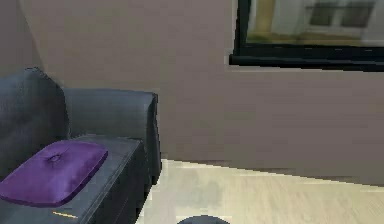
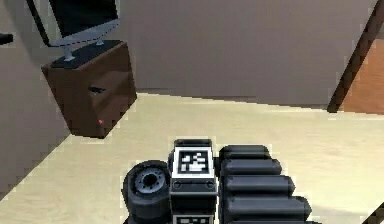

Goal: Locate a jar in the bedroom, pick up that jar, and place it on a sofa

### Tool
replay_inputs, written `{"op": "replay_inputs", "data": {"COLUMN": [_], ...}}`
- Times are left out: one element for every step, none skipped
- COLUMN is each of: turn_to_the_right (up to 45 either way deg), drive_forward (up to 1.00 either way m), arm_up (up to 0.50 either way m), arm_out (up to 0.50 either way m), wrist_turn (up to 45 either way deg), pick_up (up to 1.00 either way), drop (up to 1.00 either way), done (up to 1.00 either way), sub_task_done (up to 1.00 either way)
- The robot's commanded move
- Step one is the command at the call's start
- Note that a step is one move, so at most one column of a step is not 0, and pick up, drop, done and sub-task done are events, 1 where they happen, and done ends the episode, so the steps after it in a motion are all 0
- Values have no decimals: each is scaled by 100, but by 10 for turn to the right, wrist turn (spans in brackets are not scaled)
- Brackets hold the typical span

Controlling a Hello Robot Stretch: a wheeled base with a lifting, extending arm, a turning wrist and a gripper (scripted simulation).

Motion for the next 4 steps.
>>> {"op": "replay_inputs", "data": {"turn_to_the_right": [60,0,450,450], "drive_forward": [0,35,0,0], "arm_up": [0,0,0,0], "arm_out": [0,0,0,0], "wrist_turn": [0,0,0,0], "pick_up": [0,0,0,0], "drop": [0,0,0,0], "done": [0,0,0,0], "sub_task_done": [0,0,0,0]}}
